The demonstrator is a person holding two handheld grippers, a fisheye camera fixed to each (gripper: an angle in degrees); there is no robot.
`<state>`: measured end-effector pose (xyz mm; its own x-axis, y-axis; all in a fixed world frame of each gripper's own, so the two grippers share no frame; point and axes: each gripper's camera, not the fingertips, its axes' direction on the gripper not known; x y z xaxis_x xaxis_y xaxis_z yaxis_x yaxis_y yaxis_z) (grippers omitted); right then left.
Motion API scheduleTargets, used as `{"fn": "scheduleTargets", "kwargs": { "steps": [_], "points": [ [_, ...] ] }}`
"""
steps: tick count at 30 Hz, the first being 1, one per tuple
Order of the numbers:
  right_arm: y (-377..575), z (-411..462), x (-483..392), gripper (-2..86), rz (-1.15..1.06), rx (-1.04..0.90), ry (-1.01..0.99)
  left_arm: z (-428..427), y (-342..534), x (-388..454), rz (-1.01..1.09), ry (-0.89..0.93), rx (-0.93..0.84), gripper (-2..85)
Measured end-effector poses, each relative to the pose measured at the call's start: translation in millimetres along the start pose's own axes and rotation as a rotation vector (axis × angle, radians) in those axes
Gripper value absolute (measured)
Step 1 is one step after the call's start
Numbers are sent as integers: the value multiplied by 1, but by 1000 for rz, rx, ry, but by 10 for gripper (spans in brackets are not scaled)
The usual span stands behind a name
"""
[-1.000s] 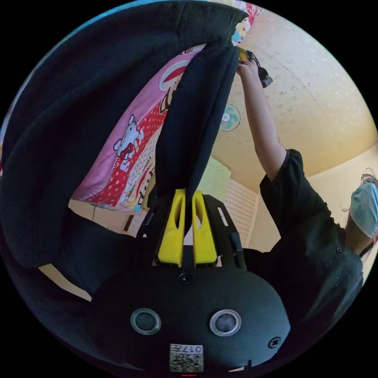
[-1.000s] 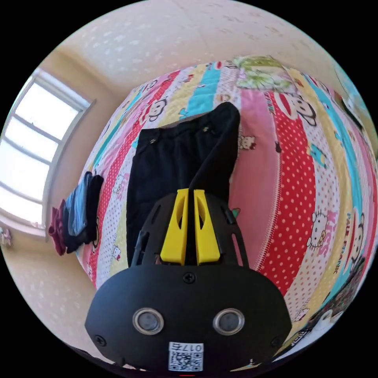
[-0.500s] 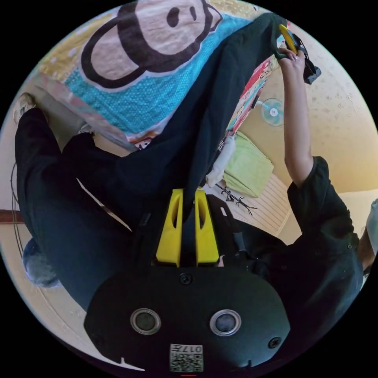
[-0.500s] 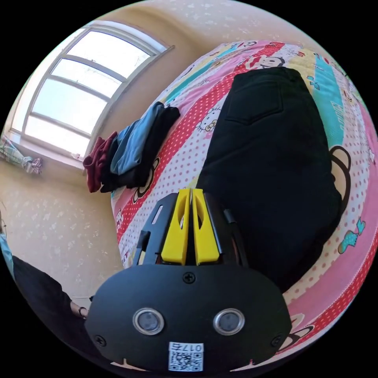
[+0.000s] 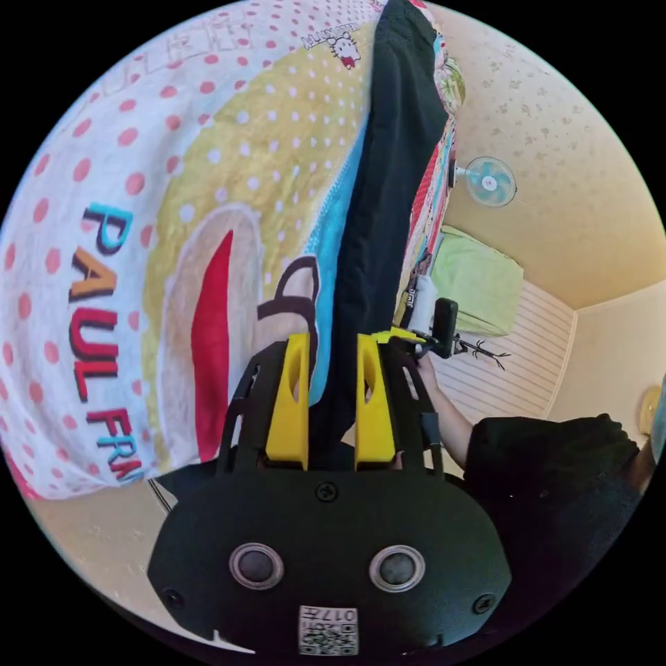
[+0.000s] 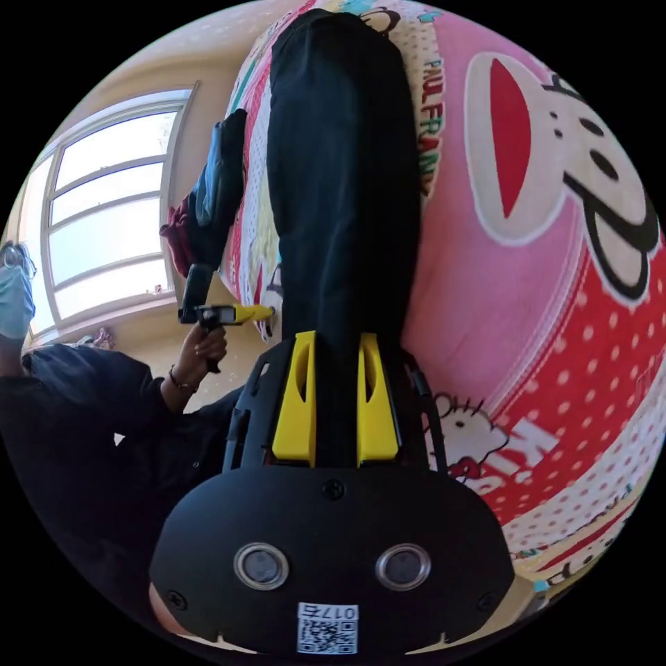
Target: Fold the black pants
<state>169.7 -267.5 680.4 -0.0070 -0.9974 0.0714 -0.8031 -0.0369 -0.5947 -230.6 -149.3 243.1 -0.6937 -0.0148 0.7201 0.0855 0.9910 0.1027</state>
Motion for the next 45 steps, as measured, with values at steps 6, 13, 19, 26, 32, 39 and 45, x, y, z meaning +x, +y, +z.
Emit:
{"fn": "scheduleTargets", "kwargs": {
  "steps": [6,13,19,26,32,39,45],
  "points": [
    [78,32,-21,50,103,-53,-4,-24,-63,54,142,-66,105,103],
    [113,28,-81,40,140,-12,286,-66,-129,103,205,-168,219,118],
    [82,6,-59,66,204,-24,237,-73,-134,115,155,-109,265,119],
    [-98,-72,-113,101,-134,192,398,-81,-127,119,143,-54,301,104],
    [-272,-79,-232,110,-335,358,642,-76,-123,134,199,-58,278,98],
    [-362,-51,-287,90,-324,568,846,-78,-118,142,211,32,279,116],
    [-415,-21,-256,109,-211,453,761,-83,-115,137,223,87,237,103]
  ]
}}
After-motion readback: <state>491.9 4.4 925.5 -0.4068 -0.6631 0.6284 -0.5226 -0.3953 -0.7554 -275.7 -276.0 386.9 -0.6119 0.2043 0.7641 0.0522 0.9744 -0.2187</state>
